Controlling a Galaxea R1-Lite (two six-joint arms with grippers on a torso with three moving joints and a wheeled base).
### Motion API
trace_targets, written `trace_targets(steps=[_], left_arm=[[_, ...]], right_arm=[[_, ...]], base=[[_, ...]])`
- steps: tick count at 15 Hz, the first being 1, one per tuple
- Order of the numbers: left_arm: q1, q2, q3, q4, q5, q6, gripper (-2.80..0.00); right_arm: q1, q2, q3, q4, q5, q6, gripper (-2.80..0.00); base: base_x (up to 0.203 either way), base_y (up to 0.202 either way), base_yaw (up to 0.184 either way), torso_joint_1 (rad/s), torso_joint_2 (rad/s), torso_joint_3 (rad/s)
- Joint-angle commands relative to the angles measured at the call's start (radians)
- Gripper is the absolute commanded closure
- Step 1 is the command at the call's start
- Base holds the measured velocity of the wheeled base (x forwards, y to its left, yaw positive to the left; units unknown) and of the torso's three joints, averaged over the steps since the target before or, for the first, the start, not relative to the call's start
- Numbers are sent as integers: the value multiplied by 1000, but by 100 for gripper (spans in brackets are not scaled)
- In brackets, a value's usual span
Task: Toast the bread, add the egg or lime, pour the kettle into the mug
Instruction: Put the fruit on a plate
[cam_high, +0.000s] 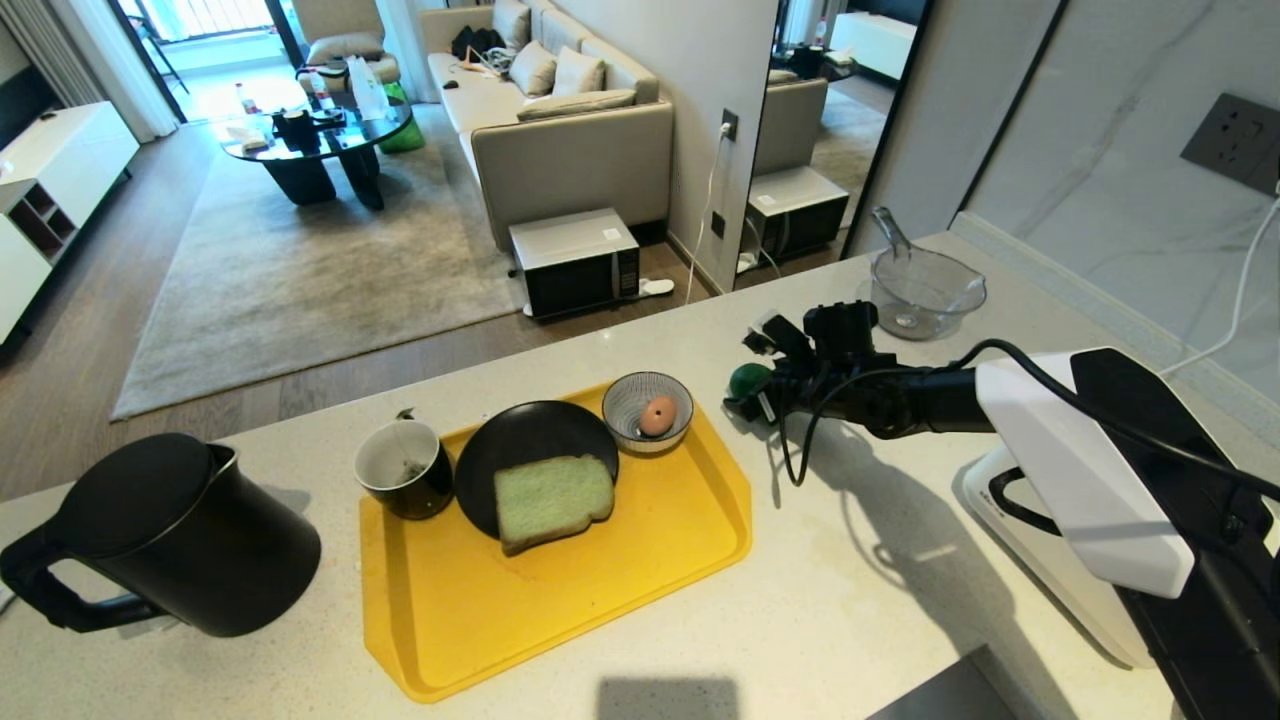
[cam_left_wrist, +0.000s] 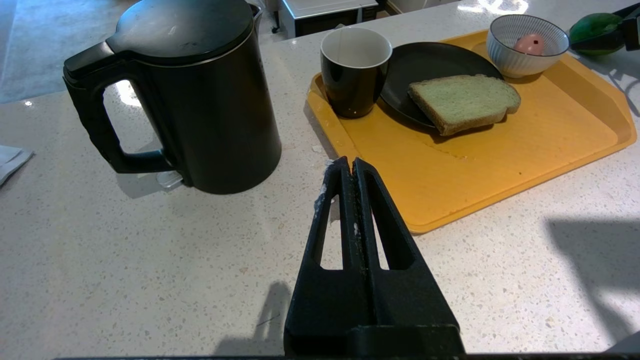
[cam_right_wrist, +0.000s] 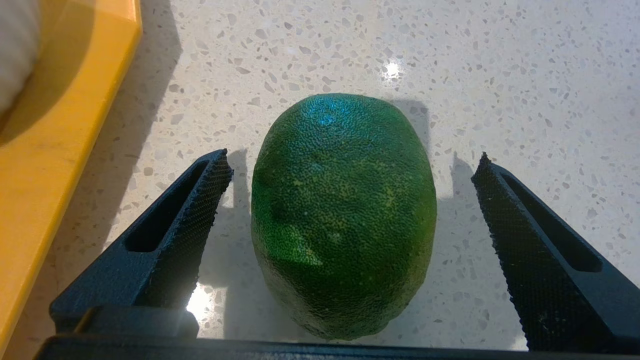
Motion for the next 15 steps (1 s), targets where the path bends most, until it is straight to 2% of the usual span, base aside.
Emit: trace_targets(steps=[1, 3, 4, 15], left_arm=[[0, -2, 15, -1, 0, 0, 0], [0, -2, 15, -1, 0, 0, 0], [0, -2, 15, -1, 0, 0, 0], [1, -2, 15, -1, 0, 0, 0]], right_arm=[[0, 6, -1, -2, 2, -3, -280], [0, 10, -2, -2, 2, -3, -280], [0, 12, -5, -2, 0, -3, 0], [-5, -18, -5, -5, 12, 1, 0]], base=[[0, 0, 0, 0, 0, 0], [0, 0, 0, 0, 0, 0], [0, 0, 0, 0, 0, 0], [0, 0, 0, 0, 0, 0]])
